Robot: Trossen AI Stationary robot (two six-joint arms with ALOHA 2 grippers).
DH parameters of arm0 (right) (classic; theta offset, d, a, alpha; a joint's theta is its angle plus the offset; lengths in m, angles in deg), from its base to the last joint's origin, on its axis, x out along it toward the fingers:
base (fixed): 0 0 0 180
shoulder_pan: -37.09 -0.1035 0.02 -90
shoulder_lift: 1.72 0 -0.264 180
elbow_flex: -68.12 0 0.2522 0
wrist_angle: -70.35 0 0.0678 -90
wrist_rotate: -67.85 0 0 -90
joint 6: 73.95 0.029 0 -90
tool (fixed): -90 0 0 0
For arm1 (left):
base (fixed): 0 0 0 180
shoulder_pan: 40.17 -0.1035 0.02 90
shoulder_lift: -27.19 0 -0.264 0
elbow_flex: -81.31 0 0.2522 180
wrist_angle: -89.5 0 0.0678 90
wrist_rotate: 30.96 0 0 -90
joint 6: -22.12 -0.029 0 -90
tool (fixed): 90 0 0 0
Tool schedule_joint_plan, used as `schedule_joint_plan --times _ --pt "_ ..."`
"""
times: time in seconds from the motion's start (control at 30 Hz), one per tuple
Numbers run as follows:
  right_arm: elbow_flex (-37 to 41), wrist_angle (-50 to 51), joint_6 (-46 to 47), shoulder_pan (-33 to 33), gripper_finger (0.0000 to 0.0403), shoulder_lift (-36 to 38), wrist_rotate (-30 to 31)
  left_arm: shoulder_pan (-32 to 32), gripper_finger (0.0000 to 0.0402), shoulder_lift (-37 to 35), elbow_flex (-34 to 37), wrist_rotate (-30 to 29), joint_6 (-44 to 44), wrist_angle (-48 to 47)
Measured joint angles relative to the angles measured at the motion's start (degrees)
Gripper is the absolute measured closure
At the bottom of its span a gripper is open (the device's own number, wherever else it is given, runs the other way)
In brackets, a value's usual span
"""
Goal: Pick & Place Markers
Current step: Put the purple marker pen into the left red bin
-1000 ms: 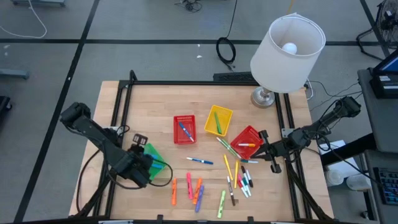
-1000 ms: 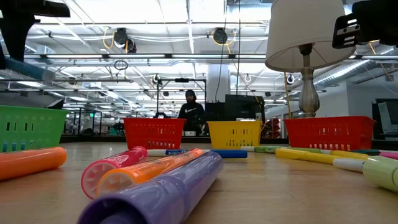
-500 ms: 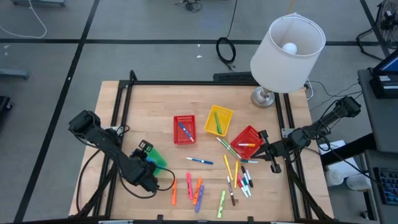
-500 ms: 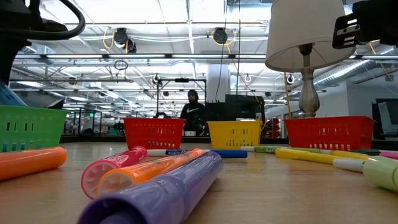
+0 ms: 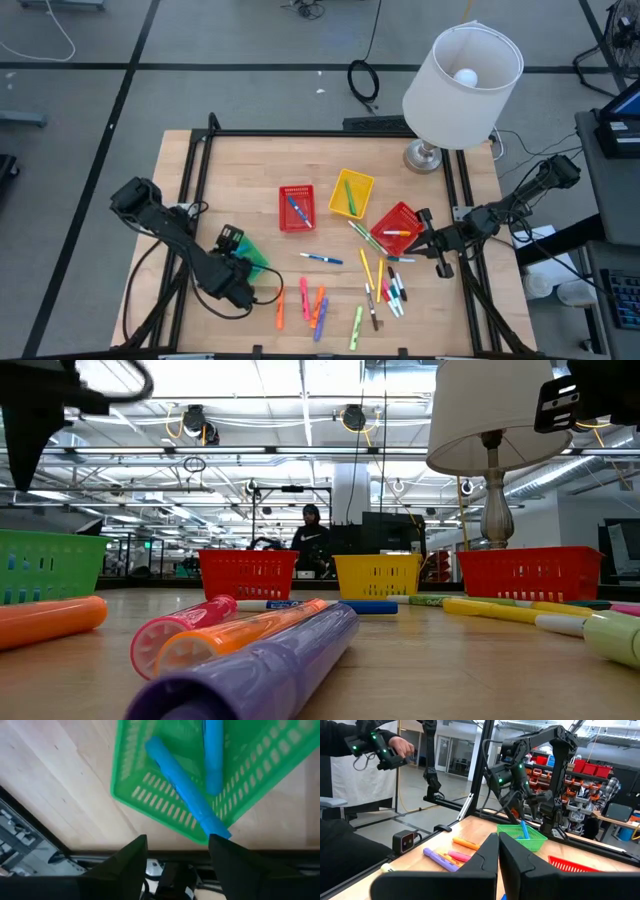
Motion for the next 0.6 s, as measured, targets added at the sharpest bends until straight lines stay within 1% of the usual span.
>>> schedule_joint_plan --times 0.07,0.17,0.23,0.3,0.4,0.5,0.53,0.6 --pt "0.0 0.0 0.0 0.0 0.0403 0.0 0.0 0.0 0.0196 -0.4 -2.0 -2.3 0.7 0.1" --pt "0.0 0.0 0.0 0.0 0.0403 0.0 0.0 0.1 0.0229 -2.6 -5.5 -7.6 3.2 0.1" --pt "0.0 0.0 0.0 0.0 0.0403 0.0 0.0 0.1 0.0257 -5.0 -7.5 -11.1 6.2 0.2" --pt "0.0 0.0 0.0 0.0 0.0403 0.0 0.0 0.1 0.0288 -8.3 -9.1 -12.7 10.9 0.1" --pt "0.0 0.0 0.0 0.0 0.0403 0.0 0.0 0.1 0.0337 -13.8 -10.9 -14.7 22.8 0.0" --pt "0.0 0.1 0.0 0.0 0.0403 0.0 0.0 0.9 0.0387 -20.7 -11.0 -19.2 39.2 0.1" --pt "0.0 0.1 0.0 0.0 0.0403 0.0 0.0 1.7 0.0393 -23.1 -10.4 -21.8 44.4 0.1" --pt "0.0 0.5 0.0 0.0 0.0403 0.0 0.0 4.4 0.0392 -27.6 -8.4 -28.0 54.0 0.7"
